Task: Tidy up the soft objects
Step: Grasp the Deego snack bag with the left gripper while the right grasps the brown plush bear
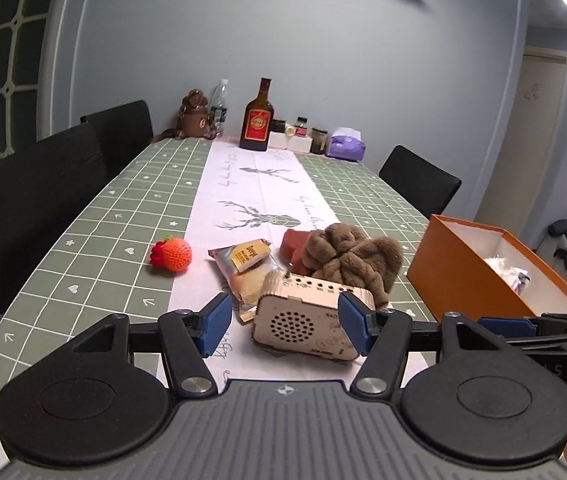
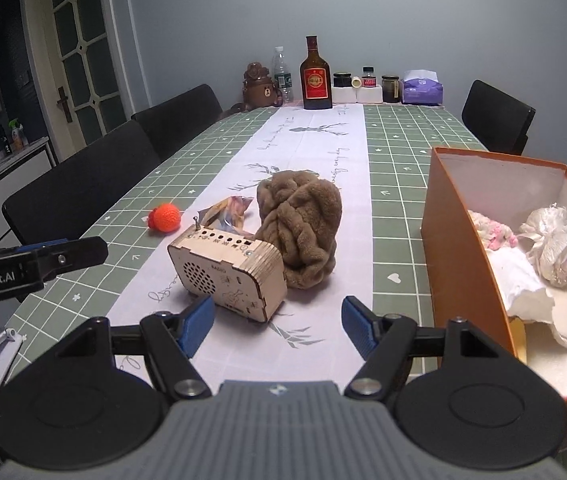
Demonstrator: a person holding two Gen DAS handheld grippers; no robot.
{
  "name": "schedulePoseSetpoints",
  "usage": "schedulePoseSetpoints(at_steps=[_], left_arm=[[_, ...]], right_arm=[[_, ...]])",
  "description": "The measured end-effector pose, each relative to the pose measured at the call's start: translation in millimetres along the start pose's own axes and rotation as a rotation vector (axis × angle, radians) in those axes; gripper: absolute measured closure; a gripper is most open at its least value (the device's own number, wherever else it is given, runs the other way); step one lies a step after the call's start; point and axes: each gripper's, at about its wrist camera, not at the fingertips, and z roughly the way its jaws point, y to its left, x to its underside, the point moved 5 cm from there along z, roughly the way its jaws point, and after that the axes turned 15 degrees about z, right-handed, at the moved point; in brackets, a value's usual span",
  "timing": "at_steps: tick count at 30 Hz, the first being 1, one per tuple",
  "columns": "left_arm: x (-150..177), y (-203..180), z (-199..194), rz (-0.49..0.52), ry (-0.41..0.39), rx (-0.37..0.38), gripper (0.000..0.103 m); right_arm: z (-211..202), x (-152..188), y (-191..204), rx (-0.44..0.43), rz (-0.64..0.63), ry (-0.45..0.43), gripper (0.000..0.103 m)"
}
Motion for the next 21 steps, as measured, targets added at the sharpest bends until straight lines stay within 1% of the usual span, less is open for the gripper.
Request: schedulePoseSetpoints(at_steps=[3, 5, 7, 10, 11, 12, 13, 14, 15, 16, 19, 21], left_arm=[[-8.1, 6.2, 8.3, -0.019, 0.033, -0.006, 0.032], [-18.3, 9.3, 17.2, -0.019, 0.049, -0.009, 0.032], [-27.8, 13.0, 29.7, -0.041, 0.067, 0.01, 0.031], [-37.9, 17.5, 55.8, -0.086, 0.133, 0.044, 0.029], [-39.9, 19.1, 65.9, -0.095, 0.161, 0.043, 0.025], [-40.6, 21.9, 77.2, -0.101, 0.19, 0.035, 0.023], [-41.4, 24.5, 86.1, -0.11, 0.212, 0.025, 0.023], [-41.8, 27.6, 95.7, -0.124, 0.232, 0.021, 0.023], [-41.9, 29.9, 104.2, -0.136, 0.247, 0.027, 0.019], [-41.8, 32.0, 114.3, -0.141, 0.268, 0.028, 0.018], [-39.5, 37.0, 141.2, -0.152, 0.321, -0.003, 0.018], [-36.6, 37.6, 156.6, -0.161, 0.347, 0.016, 0.017]], right_arm=[[7.9, -14.5, 3.5, 0.003, -0.008, 0.009, 0.032], [15.2, -28.4, 6.4, 0.008, -0.014, 0.014, 0.03], [24.3, -43.1, 10.2, 0.012, -0.014, 0.027, 0.024], [44.0, -63.3, 13.9, 0.021, -0.003, 0.042, 0.022], [52.8, -69.0, 14.6, 0.027, 0.006, 0.058, 0.021], [61.1, -73.3, 14.3, 0.029, 0.017, 0.077, 0.018], [71.3, -77.8, 13.3, 0.033, 0.032, 0.1, 0.017], [81.0, -81.4, 12.1, 0.043, 0.042, 0.117, 0.017], [89.0, -83.9, 11.4, 0.049, 0.042, 0.132, 0.017], [98.7, -86.3, 10.9, 0.057, 0.038, 0.149, 0.017], [123.0, -90.3, 6.6, 0.086, 0.041, 0.193, 0.017], [137.3, -91.3, 2.9, 0.084, 0.061, 0.225, 0.017]])
